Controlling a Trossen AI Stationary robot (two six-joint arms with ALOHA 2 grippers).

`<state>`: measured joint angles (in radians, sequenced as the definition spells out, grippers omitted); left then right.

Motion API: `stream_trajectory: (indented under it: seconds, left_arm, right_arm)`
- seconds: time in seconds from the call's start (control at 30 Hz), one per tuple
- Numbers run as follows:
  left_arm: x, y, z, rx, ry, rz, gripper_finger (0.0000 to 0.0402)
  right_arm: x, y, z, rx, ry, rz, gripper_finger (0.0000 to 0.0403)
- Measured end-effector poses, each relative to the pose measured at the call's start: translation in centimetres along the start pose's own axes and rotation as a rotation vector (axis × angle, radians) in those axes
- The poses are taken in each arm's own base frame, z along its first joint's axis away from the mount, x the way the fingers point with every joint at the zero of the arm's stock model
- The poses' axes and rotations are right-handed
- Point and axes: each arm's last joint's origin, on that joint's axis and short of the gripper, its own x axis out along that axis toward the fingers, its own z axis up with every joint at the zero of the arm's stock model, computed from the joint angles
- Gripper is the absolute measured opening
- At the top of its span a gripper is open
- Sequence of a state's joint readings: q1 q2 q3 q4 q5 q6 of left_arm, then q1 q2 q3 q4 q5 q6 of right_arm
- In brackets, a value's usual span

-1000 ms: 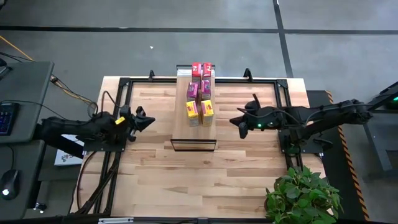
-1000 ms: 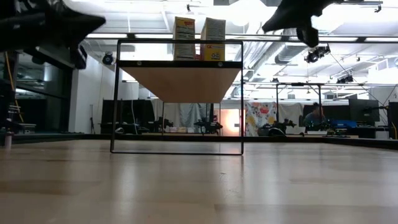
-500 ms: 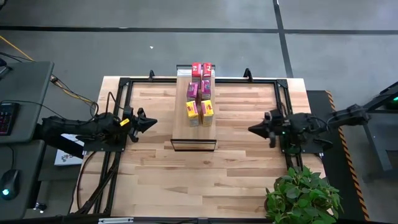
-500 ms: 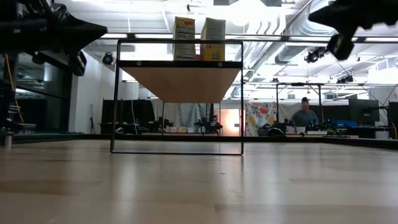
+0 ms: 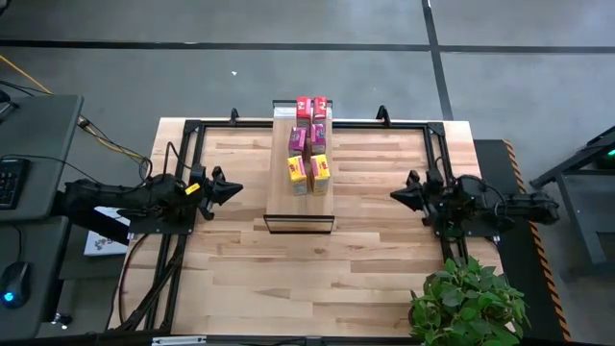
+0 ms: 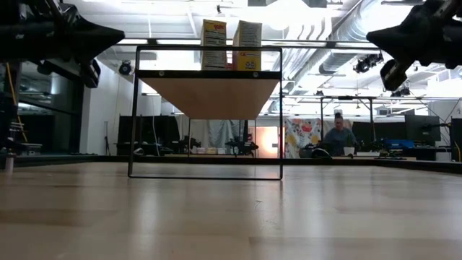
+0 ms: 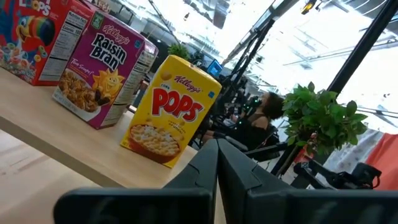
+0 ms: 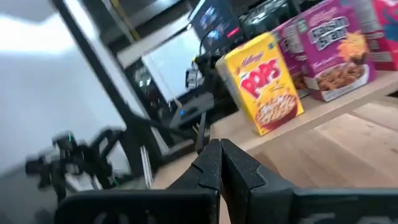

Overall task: Stack cereal on shelf
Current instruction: Return to Home Position

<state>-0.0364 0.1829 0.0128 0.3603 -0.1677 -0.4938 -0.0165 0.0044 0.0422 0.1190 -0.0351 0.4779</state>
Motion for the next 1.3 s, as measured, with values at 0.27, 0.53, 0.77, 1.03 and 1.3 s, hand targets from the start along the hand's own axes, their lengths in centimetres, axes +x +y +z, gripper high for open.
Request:
stream_trajectory:
  seconds: [0.27, 0.53, 0.77, 1.03, 1.3]
  left_arm:
    - [0.0, 0.0, 0.0, 0.001, 0.005, 0.003, 0.0001]
    - [0.0, 0.0, 0.0, 0.001, 0.005, 0.002, 0.0001]
    - [0.0, 0.0, 0.0, 0.001, 0.005, 0.003, 0.0001]
    - [0.0, 0.0, 0.0, 0.001, 0.005, 0.002, 0.0001]
    - [-0.5, 0.0, 0.1, -0.003, -0.007, -0.008, 0.0001]
  right_arm:
    - [0.0, -0.8, -1.7, -0.047, 0.104, -0.034, 0.0000]
    - [0.0, -1.1, -1.8, -0.180, 0.096, -0.121, 0.0000]
    - [0.1, -1.2, -1.8, -0.181, 0.104, -0.123, 0.0000]
    - [0.1, -1.2, -1.9, -0.181, 0.105, -0.123, 0.0000]
    - [0.1, -1.2, -1.9, -0.180, 0.106, -0.122, 0.0000]
